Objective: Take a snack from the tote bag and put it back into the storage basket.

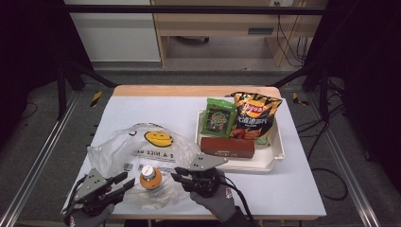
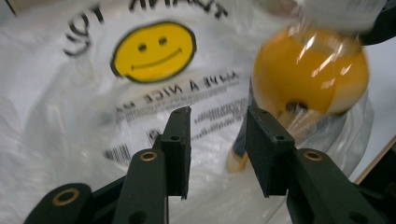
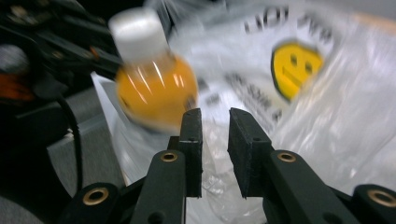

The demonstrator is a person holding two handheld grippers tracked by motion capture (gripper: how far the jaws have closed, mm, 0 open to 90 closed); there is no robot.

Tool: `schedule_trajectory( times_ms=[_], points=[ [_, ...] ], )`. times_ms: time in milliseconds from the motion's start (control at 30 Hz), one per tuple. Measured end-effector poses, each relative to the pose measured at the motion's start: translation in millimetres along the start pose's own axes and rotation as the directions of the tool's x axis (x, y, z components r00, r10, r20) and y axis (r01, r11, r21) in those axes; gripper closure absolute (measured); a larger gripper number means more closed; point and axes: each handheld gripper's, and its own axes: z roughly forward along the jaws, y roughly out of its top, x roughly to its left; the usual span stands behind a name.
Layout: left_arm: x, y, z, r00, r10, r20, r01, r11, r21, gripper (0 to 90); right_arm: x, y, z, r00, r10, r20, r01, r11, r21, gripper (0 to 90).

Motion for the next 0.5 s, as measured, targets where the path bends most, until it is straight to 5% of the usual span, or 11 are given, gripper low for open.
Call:
schedule_trajectory(
  times_ms=[100,333,500],
  points=[
    [-1.5,-8.2,10.4,1.0000,-0.003,-0.003,0.003,0.9989,0.047,61.8,-5.2,-17.1,10.7,0.9997,0.014,0.020,-0.015,0.998,0.061,75.3],
    [-7.5,-30.2,37.0,0.9986,0.043,-0.032,-0.036,0.9836,0.177,62.6,-17.0,-44.8,29.0,0.9982,0.037,0.047,-0.042,0.993,0.110,74.1],
    [-5.5,-34.2,43.0,0.9988,0.042,-0.027,-0.036,0.9821,0.185,62.3,-23.7,-57.1,39.3,0.9966,0.040,0.071,-0.049,0.991,0.123,71.8]
  ],
)
